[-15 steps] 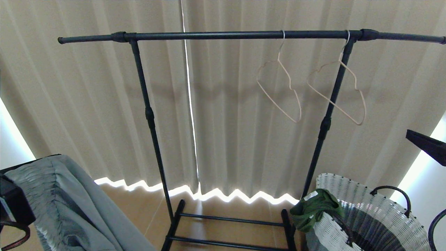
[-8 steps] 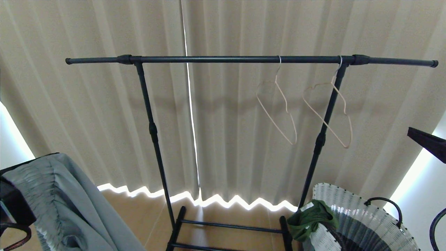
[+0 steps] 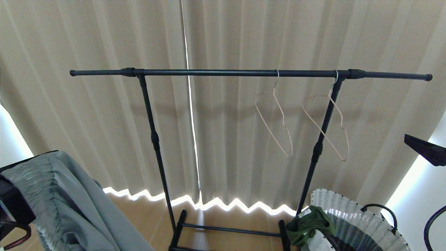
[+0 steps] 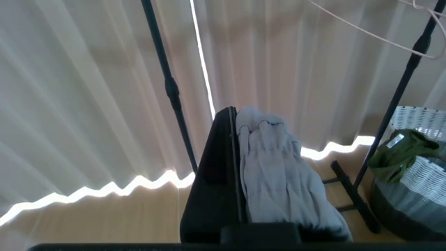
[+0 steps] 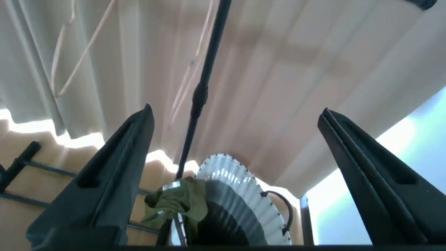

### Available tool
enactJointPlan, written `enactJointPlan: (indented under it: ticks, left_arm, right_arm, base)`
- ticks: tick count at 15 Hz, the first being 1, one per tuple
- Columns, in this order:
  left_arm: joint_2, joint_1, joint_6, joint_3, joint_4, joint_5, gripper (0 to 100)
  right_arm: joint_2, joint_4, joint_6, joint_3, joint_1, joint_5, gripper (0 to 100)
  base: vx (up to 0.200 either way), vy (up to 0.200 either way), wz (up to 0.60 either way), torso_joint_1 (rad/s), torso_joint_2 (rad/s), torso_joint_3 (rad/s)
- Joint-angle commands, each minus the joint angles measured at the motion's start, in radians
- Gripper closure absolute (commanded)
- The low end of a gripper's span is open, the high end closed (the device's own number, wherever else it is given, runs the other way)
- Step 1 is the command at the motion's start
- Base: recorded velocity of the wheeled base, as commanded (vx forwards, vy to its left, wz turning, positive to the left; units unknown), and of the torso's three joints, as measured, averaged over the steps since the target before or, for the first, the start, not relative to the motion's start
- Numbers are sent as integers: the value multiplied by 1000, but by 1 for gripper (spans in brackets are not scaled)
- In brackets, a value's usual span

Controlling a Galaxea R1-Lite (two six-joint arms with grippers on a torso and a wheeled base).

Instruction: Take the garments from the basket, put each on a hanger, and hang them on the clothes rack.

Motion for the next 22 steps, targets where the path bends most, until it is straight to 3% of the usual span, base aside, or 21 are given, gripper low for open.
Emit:
enactJointPlan:
  ticks: [1,13,19,21,22]
  left_arm:
    - [4,0,0,-1,0,0,100]
    - [5,0,9,13,-3,1,100]
    - [10,0,26,16,-3,1,100]
    - [24,0,27,16,-3,1,100]
    - [33,0,27,16,-3,1,100]
  right_arm:
    - [12,-1,-1,4,0,0,0]
    - [15,68,-1,7,0,-34,0]
    - [110,123,3,-28,6,-43,0]
    - [158,123,4,-41,26,-68,0]
    - [201,122,12,-48,75,-115,0]
  base:
    - [200,0,0,7,-17,-12]
    - [200,0,0,4,-1,3]
    - [0,0,0,0,0,0]
    - [0,0,0,0,0,0]
    - [0,0,0,0,0,0]
